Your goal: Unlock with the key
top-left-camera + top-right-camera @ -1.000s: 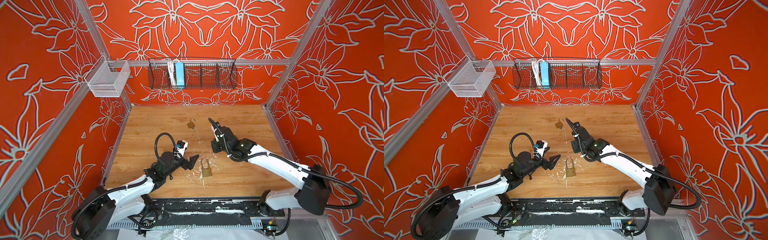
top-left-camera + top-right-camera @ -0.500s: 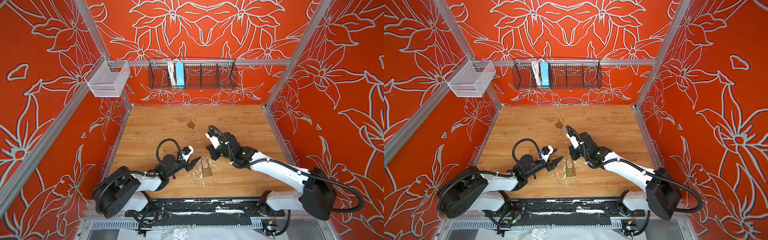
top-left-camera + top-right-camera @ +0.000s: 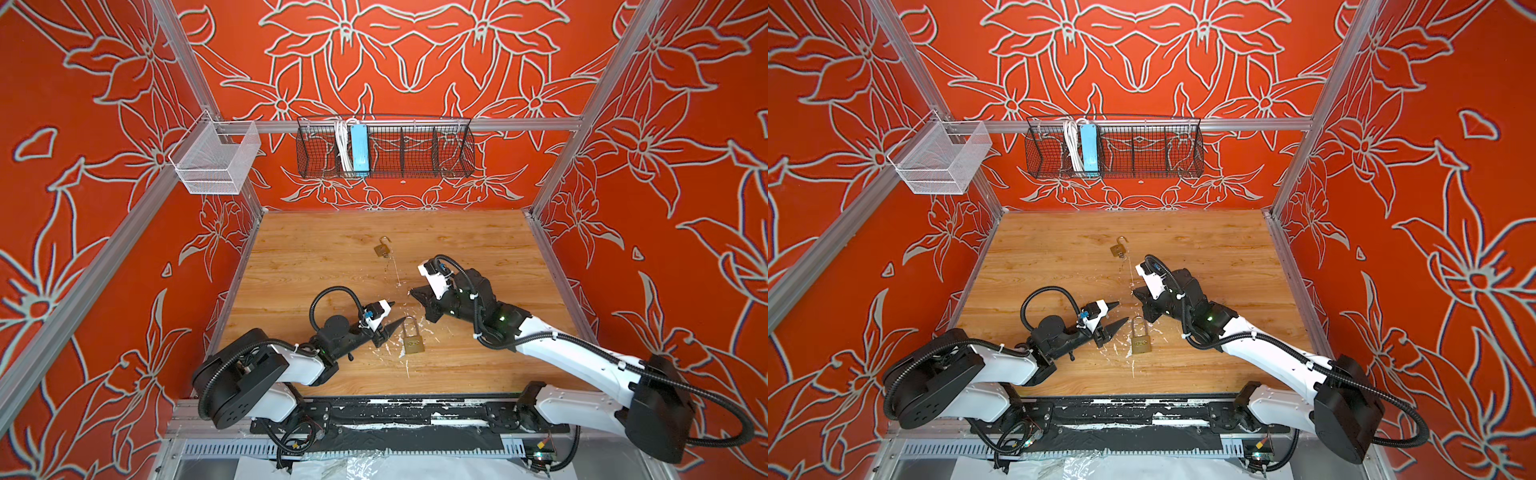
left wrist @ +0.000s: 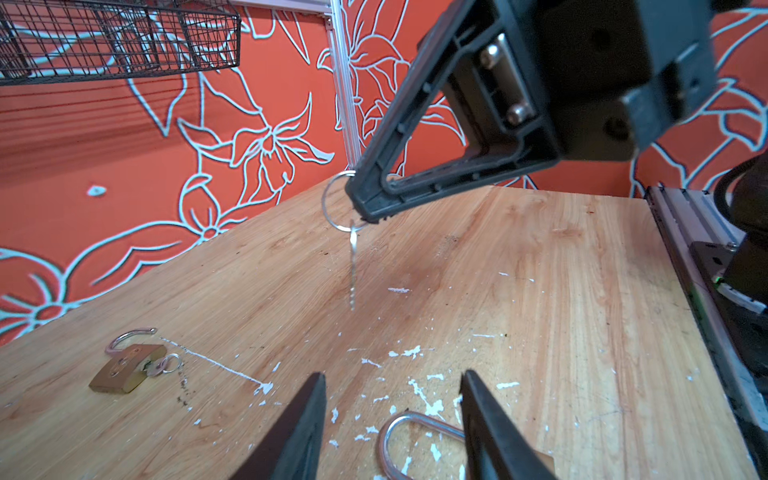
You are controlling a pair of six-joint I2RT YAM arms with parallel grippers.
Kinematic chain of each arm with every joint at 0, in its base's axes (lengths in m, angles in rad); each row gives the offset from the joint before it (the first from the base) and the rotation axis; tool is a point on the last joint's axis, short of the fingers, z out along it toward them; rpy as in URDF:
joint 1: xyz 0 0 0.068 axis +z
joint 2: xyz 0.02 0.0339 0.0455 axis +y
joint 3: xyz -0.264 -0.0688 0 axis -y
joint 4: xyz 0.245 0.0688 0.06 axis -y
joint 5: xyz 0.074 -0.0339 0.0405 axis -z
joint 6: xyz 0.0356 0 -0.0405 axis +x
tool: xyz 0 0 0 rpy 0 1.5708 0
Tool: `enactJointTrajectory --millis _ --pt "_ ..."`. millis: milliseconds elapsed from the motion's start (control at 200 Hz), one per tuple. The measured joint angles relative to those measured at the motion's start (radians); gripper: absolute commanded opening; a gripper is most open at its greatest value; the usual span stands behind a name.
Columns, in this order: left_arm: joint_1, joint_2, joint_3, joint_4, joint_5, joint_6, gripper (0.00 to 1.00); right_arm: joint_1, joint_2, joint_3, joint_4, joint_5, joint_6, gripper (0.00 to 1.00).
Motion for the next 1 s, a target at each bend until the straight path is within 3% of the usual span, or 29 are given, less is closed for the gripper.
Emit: enactJointTrajectory --millis 560,996 --pt "-0.013 -0.023 -0.002 0.016 -0.084 0.007 0.48 0.000 0.058 -0.005 0.108 -0.192 0.043 0.00" --pt "-0.014 -0.026 -0.002 0.008 -0.146 0.008 0.36 0.010 0.097 -0.005 0.138 -0.259 0.049 0.00"
